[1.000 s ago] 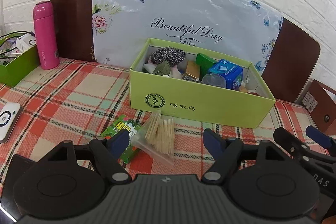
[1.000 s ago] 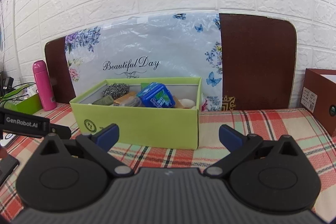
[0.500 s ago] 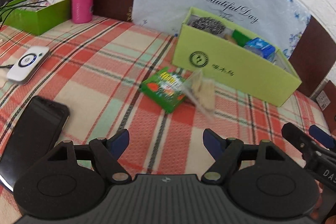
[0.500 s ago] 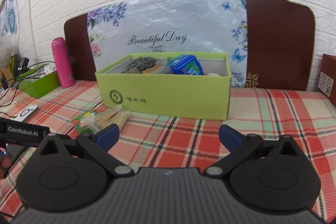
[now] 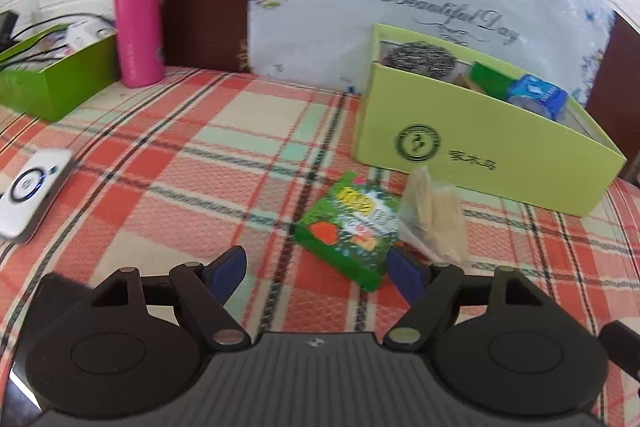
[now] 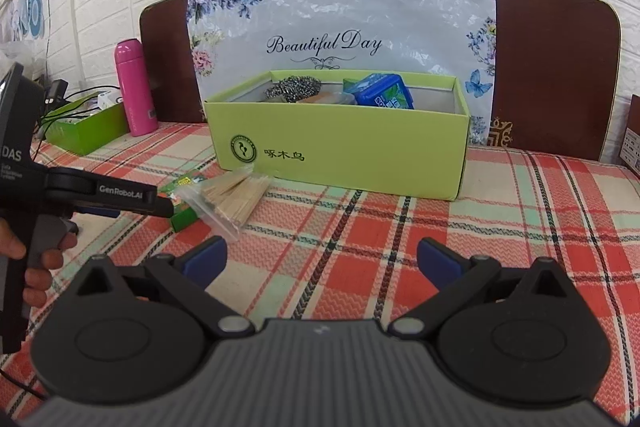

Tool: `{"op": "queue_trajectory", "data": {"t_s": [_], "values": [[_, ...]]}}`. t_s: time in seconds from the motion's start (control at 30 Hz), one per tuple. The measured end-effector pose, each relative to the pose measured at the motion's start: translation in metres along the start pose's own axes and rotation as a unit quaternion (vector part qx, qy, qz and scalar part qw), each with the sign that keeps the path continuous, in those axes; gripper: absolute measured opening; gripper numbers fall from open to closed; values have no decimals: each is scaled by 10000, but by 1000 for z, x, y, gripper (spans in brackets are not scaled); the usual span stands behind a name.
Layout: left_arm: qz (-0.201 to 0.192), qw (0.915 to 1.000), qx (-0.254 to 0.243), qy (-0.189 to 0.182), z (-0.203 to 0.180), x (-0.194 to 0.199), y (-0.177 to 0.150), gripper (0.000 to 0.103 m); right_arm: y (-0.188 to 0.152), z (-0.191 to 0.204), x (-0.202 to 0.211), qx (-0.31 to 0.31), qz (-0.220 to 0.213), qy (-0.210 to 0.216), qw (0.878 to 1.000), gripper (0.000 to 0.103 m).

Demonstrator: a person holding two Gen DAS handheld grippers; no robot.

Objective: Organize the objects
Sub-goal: 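Move both open tools back toward the toothpick bundle and small green box, then grasp the toothpick bundle with the right tool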

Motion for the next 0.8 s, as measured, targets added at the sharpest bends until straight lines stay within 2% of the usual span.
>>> {"op": "queue_trajectory", "data": {"t_s": [0.23, 0.3, 0.4, 0.53, 0.67, 0.8], "values": [[18, 9999, -154, -73, -13, -30, 6, 80, -2, 5, -7, 94, 99, -9, 9999, 103], [-40, 9998, -189, -35, -9, -31, 7, 68, -3, 6, -11, 123, 136, -43, 9998, 103], [22, 10000, 46, -3, 3, -21, 5, 69, 0, 9, -21, 115, 178, -27, 9998, 103], [86, 9991, 55, 402, 26, 0, -8, 69, 7, 26, -51, 209, 285, 181, 9992, 102], [78, 9992, 168, 342, 41, 14, -19, 69, 14, 49, -89, 29, 516, 469, 9976, 97], [59, 9995, 235, 221, 43, 17, -21, 69, 19, 67, -124, -123, 741, 514, 9959, 91]]}}
Point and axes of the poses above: each gripper's, at about its wrist camera, not at the fingertips, and x roughly against the way its jaws point, z to its left, y to its top, the point moved 9 cm from there along -x, roughly the way its jaws point, and after that the axes turned 4 degrees about -z, right-handed, at the moved point
